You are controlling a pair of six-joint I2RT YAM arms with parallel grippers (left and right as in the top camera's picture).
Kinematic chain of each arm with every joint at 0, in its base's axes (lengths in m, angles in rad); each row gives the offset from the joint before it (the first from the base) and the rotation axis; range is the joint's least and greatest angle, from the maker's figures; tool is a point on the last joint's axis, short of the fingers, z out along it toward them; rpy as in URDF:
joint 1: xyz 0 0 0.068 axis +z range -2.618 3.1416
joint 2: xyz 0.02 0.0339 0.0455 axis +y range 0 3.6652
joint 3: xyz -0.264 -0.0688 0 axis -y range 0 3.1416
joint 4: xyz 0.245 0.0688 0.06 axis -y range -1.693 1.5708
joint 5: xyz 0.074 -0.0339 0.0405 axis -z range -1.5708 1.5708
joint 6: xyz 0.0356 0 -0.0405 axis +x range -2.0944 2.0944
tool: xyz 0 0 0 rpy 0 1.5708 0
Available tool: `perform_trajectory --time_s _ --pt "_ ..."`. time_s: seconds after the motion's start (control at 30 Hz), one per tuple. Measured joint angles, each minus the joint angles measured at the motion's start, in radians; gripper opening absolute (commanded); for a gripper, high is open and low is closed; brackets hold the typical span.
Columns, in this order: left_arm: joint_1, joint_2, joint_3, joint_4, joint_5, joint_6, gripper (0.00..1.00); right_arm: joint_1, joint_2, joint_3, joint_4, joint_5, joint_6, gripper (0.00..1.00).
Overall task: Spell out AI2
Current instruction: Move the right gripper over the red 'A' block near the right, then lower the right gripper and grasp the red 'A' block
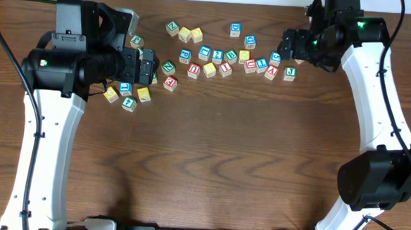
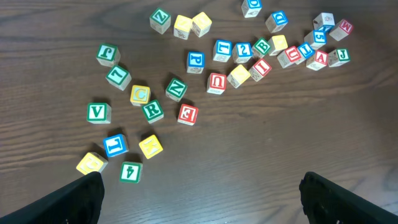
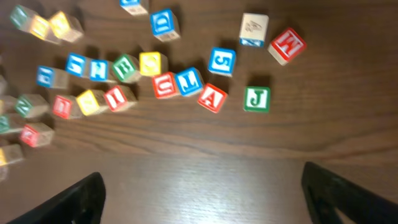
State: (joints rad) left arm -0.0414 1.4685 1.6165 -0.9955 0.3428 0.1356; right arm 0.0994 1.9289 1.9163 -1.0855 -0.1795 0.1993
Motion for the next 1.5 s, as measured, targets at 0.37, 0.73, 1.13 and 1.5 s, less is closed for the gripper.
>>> perform_trajectory --time_s 0.37,0.73,1.13,1.5 --pt "-0.001 0.079 0.000 0.005 -0.041 -0.092 0.99 0.082 0.126 0.005 0.055 0.151 0.282 0.72" --pt "-0.002 0.116 0.000 0.053 -0.143 -0.208 0.98 0.113 0.288 0.005 0.114 0.222 0.360 0.66" --pt "-0.002 0.116 0.000 0.048 -0.148 -0.218 0.98 0.113 0.394 0.005 0.143 0.229 0.315 0.61" --pt "-0.002 0.116 0.000 0.040 -0.151 -0.218 0.98 0.113 0.399 0.005 0.195 0.240 0.278 0.55"
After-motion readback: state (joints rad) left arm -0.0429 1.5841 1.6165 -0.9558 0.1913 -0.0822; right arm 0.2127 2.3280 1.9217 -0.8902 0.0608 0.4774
